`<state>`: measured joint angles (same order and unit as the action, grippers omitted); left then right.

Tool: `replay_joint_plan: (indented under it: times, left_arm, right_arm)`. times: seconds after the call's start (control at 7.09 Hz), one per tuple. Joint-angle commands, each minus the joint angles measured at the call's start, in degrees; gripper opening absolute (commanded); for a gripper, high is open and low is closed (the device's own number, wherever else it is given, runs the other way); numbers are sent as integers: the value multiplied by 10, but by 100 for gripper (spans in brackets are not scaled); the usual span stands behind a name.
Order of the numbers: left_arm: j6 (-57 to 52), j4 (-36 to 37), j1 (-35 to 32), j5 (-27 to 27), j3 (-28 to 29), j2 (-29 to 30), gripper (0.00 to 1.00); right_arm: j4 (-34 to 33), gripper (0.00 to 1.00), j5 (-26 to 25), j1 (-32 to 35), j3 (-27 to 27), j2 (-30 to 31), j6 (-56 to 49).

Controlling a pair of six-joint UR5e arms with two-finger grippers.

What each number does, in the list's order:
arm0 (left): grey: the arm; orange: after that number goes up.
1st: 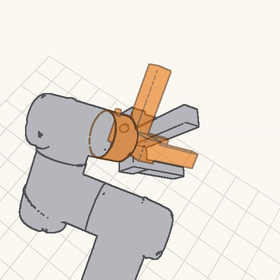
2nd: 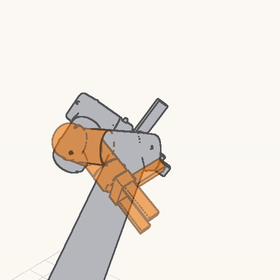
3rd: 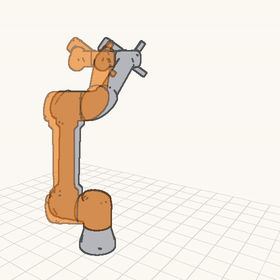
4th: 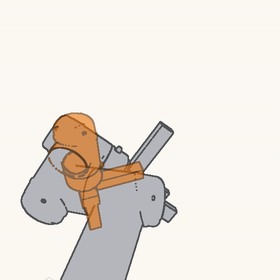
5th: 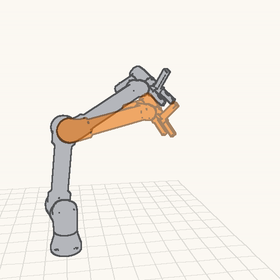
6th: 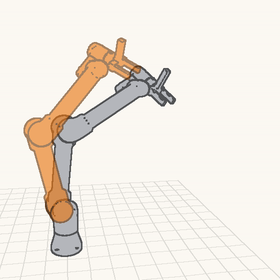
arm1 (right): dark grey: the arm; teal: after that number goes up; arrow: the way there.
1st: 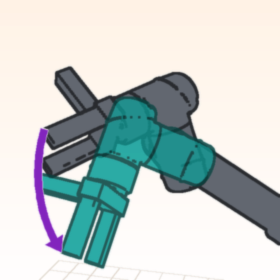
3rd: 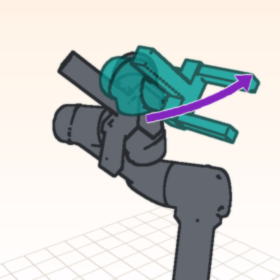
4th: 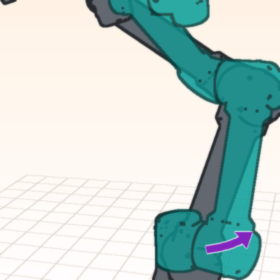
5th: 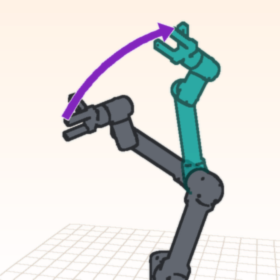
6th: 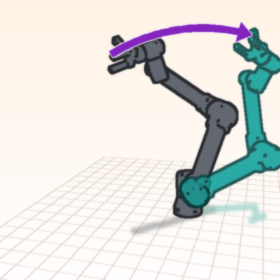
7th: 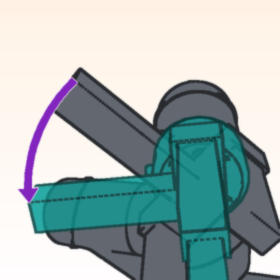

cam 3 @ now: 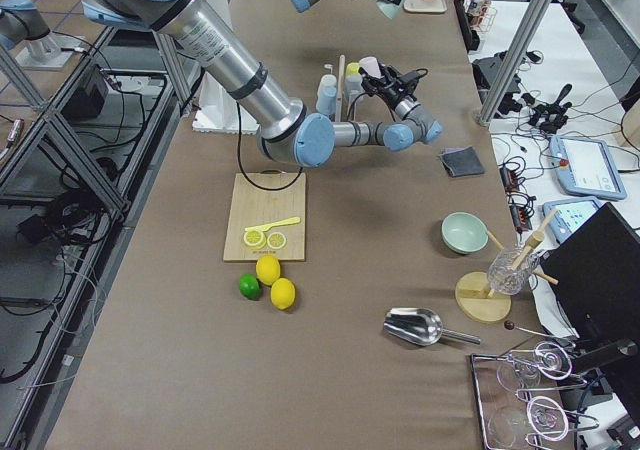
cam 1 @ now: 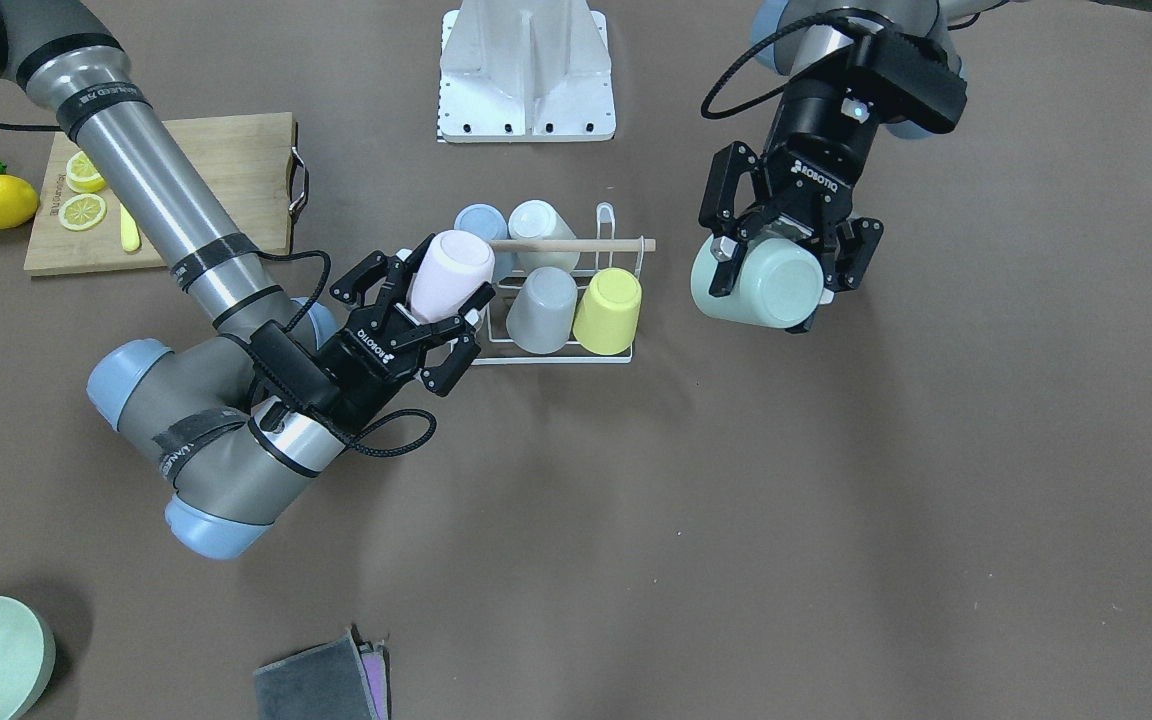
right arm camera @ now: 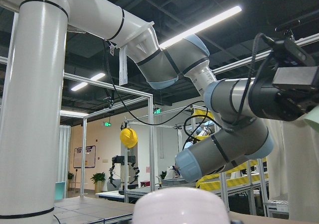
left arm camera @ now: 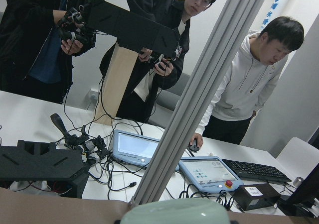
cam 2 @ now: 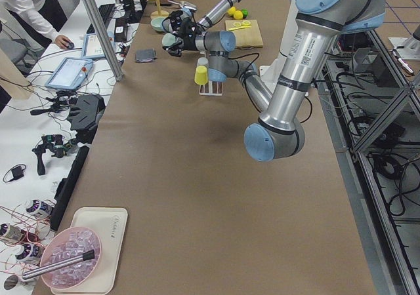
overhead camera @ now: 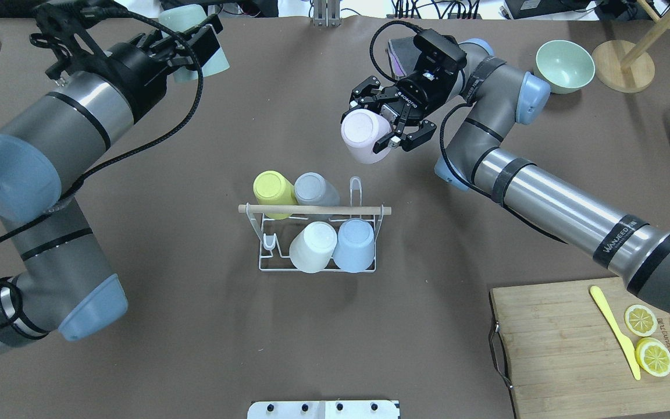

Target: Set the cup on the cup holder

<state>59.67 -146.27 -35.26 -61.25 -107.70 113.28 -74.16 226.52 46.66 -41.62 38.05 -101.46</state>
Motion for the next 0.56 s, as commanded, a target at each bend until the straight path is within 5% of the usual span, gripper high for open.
replay_joint_plan:
  times: [0.0, 0.42]
  left_arm:
    - [-24, -55, 44, 39, -7, -25, 0]
    - [-52, -88, 126, 145, -13, -42, 0]
  right_arm:
    - [-10, 24, -1, -16, 0, -2, -17]
    - [-10, 24, -5, -36, -18, 16, -20]
